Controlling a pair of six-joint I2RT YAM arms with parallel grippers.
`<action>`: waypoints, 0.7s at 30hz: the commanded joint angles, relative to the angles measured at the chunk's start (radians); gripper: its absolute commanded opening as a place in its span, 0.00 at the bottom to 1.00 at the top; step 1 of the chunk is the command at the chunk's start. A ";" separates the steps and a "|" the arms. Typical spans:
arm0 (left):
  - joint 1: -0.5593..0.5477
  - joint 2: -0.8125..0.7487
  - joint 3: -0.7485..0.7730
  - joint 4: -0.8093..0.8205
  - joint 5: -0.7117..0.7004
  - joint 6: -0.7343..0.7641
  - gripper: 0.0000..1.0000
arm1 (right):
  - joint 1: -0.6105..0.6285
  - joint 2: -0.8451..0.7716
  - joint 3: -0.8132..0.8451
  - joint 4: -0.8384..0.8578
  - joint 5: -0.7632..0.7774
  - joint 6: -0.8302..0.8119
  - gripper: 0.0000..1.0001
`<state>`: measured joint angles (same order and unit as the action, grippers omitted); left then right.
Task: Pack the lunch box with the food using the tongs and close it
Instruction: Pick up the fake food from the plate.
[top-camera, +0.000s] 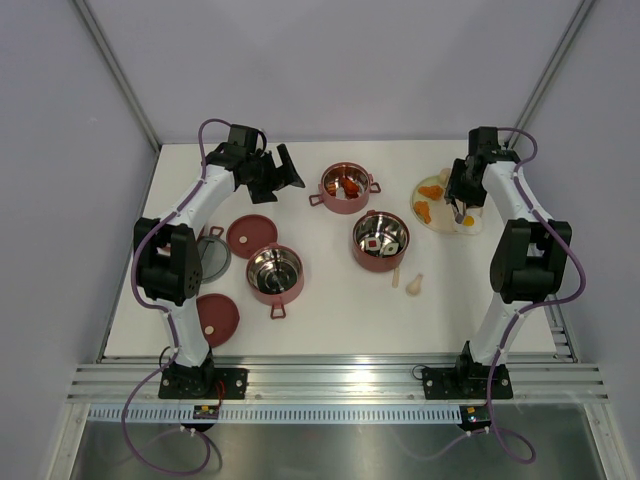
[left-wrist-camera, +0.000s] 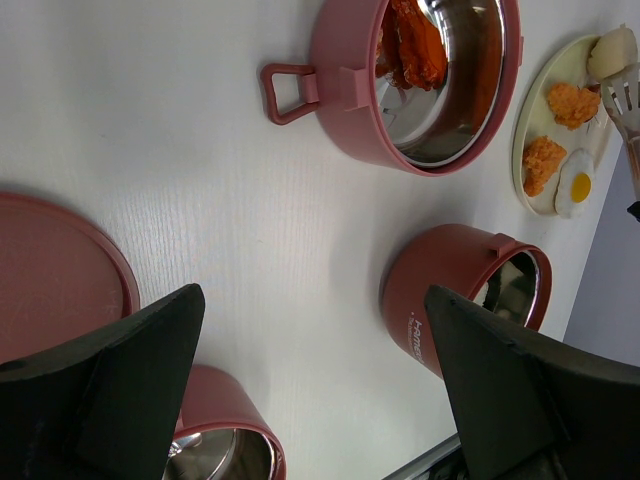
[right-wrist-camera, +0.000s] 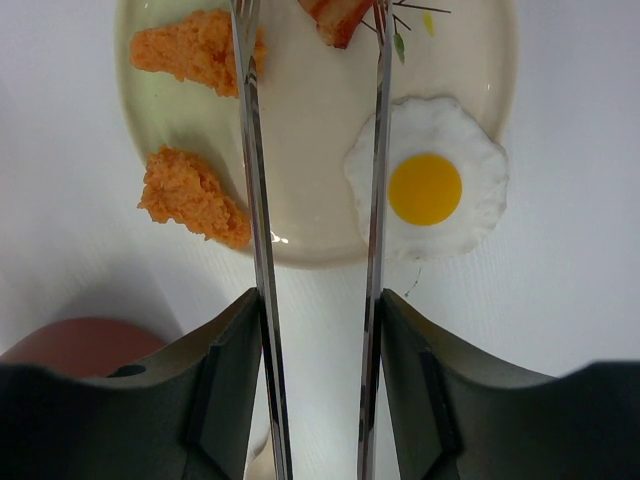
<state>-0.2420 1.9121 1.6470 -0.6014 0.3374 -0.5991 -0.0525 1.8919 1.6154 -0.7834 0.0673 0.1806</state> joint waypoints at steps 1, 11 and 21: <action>0.004 -0.002 0.019 0.015 0.025 0.012 0.96 | -0.009 -0.036 -0.011 0.021 0.009 -0.009 0.54; 0.001 -0.004 0.013 0.023 0.028 0.009 0.96 | -0.009 -0.093 -0.075 0.024 0.005 0.000 0.55; 0.000 -0.007 0.005 0.026 0.026 0.004 0.96 | -0.009 -0.129 -0.100 0.018 -0.023 0.007 0.55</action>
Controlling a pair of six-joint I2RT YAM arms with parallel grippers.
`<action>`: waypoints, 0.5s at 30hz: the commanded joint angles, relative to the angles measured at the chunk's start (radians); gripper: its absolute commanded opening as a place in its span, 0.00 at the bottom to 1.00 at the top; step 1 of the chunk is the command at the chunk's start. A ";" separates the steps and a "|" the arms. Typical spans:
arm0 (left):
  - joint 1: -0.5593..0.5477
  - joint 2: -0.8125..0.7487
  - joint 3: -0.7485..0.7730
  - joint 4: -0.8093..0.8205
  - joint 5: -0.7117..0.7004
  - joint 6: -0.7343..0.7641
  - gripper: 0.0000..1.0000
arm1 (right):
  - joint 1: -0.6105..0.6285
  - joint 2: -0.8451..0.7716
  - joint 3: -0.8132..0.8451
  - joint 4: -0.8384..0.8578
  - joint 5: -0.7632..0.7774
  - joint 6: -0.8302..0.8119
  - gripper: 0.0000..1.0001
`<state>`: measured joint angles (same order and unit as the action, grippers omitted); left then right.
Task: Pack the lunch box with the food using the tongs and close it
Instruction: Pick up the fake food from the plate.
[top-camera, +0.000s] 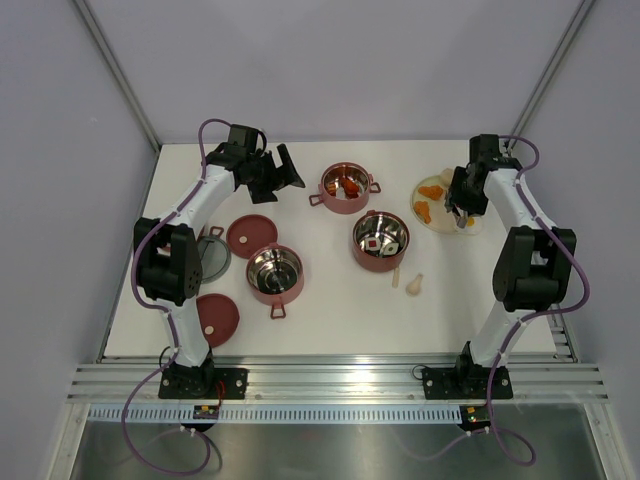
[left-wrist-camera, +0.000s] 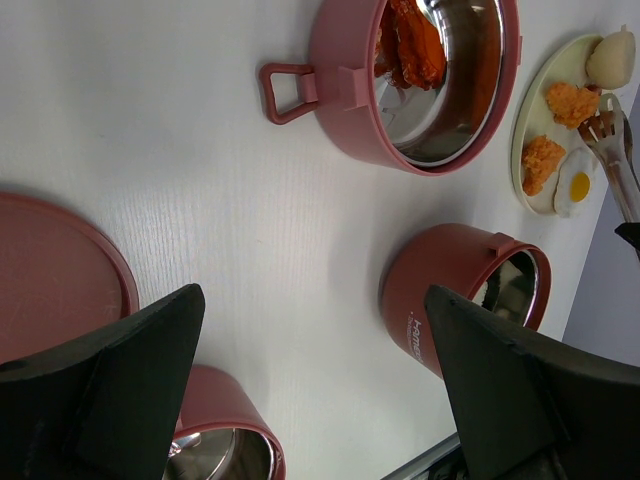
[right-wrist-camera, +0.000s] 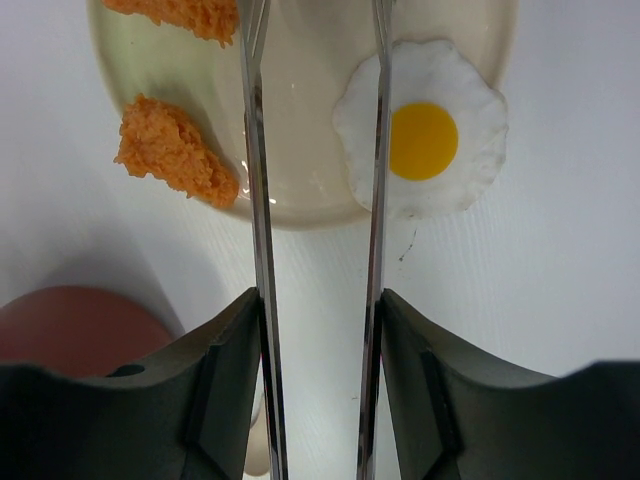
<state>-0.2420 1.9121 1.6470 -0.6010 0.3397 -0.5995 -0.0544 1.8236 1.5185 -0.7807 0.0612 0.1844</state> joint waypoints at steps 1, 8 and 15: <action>0.000 -0.008 0.005 0.026 0.024 0.004 0.96 | -0.007 -0.063 -0.003 0.015 -0.017 0.003 0.55; -0.002 -0.008 0.002 0.027 0.024 0.004 0.96 | -0.007 -0.030 0.025 0.014 -0.003 -0.010 0.56; -0.003 -0.016 -0.001 0.024 0.018 0.010 0.96 | -0.010 0.031 0.097 0.005 -0.006 -0.026 0.56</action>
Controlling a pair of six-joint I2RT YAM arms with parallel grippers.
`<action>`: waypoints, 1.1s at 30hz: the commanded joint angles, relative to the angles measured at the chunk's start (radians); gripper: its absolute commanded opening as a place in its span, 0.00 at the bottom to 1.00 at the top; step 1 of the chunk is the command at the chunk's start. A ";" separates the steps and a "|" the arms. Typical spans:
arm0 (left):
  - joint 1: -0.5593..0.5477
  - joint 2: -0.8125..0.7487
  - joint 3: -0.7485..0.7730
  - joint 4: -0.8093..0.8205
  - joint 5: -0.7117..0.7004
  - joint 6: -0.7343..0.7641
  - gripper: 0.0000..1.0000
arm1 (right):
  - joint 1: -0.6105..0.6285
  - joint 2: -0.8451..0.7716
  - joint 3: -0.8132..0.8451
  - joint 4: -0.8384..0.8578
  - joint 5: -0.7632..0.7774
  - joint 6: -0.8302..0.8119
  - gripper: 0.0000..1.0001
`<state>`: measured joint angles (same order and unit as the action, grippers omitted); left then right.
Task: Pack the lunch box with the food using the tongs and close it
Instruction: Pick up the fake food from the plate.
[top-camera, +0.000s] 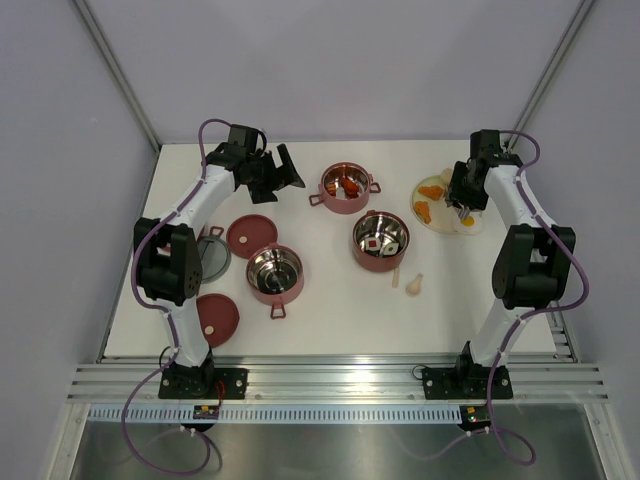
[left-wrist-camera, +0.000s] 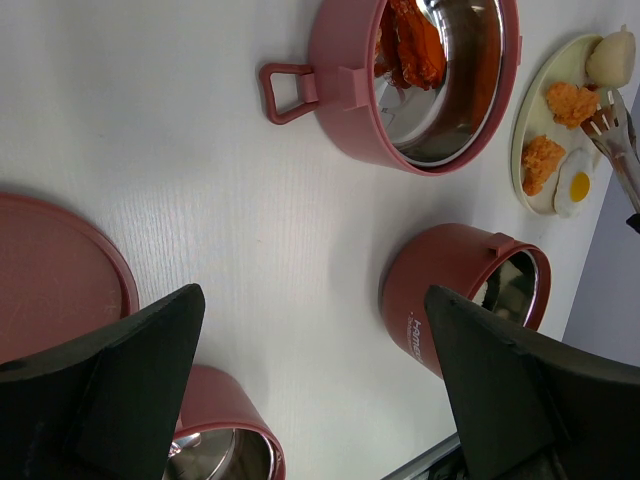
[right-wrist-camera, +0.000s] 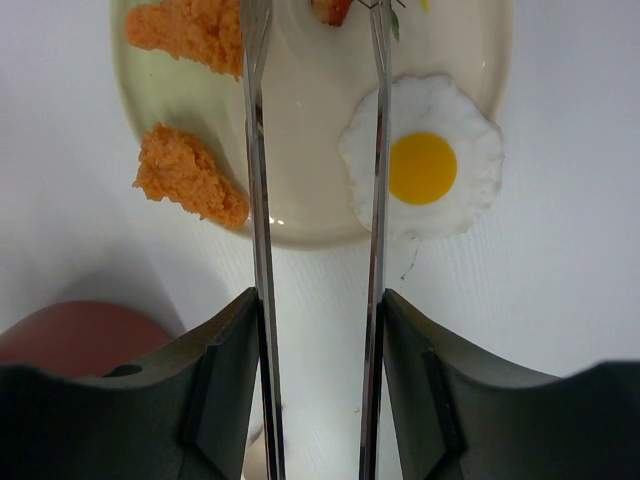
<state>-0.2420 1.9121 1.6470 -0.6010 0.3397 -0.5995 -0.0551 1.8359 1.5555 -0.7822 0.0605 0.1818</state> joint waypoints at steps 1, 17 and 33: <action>-0.003 -0.018 -0.001 0.024 0.018 0.010 0.96 | -0.009 0.029 0.069 0.006 -0.005 -0.025 0.56; -0.003 -0.013 0.002 0.021 0.019 0.014 0.96 | -0.014 -0.050 0.002 0.000 -0.008 -0.012 0.41; -0.005 -0.012 -0.003 0.029 0.025 0.010 0.96 | -0.014 -0.202 -0.052 -0.045 0.004 0.018 0.33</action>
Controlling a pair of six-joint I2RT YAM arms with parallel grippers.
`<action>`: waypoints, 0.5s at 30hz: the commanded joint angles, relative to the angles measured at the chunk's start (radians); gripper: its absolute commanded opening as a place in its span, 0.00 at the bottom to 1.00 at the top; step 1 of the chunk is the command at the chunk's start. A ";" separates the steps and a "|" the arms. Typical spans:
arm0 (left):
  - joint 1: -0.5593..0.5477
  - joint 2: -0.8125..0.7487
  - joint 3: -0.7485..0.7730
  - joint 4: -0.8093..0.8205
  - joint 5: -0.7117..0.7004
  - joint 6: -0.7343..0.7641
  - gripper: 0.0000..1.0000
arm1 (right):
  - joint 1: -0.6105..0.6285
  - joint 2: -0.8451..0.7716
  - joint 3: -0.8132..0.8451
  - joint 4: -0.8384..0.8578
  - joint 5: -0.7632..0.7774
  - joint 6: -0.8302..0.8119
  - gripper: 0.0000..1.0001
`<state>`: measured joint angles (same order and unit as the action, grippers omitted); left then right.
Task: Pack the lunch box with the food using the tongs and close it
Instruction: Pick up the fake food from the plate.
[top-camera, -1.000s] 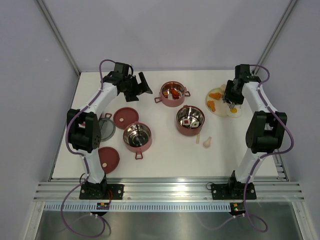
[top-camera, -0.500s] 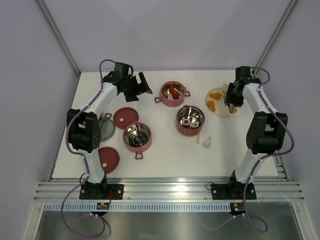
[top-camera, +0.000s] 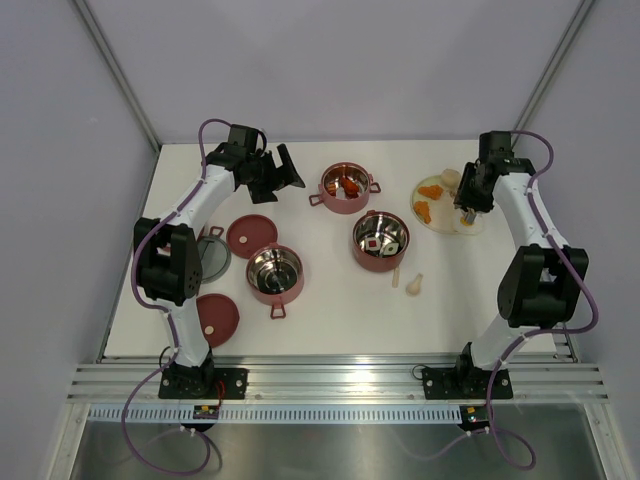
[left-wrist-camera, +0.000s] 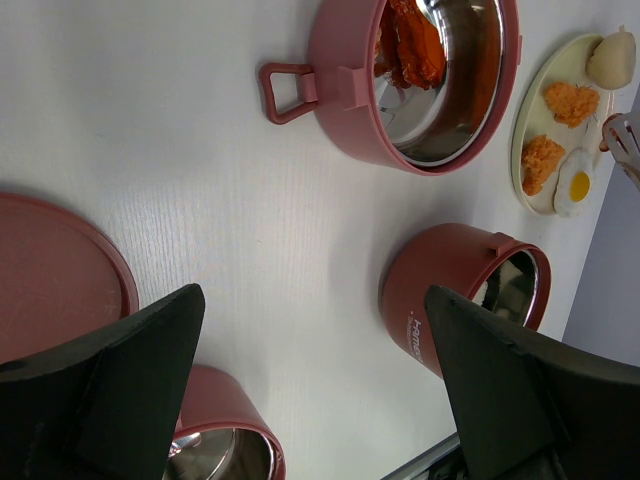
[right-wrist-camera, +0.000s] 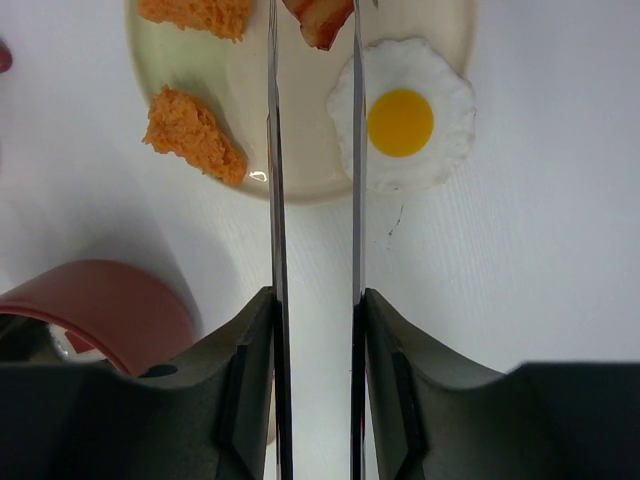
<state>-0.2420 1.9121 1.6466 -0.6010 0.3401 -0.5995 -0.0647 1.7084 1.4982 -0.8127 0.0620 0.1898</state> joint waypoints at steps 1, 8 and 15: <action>-0.006 -0.013 -0.004 0.030 0.027 0.010 0.96 | -0.004 -0.085 0.004 -0.016 -0.007 0.013 0.32; -0.005 -0.015 -0.005 0.033 0.030 0.009 0.96 | -0.001 -0.151 0.011 -0.036 -0.031 0.025 0.32; -0.006 -0.015 -0.007 0.038 0.028 0.004 0.96 | 0.060 -0.142 0.097 -0.078 -0.031 0.033 0.32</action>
<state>-0.2424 1.9121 1.6466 -0.5995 0.3408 -0.5999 -0.0444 1.5837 1.5146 -0.8703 0.0414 0.2173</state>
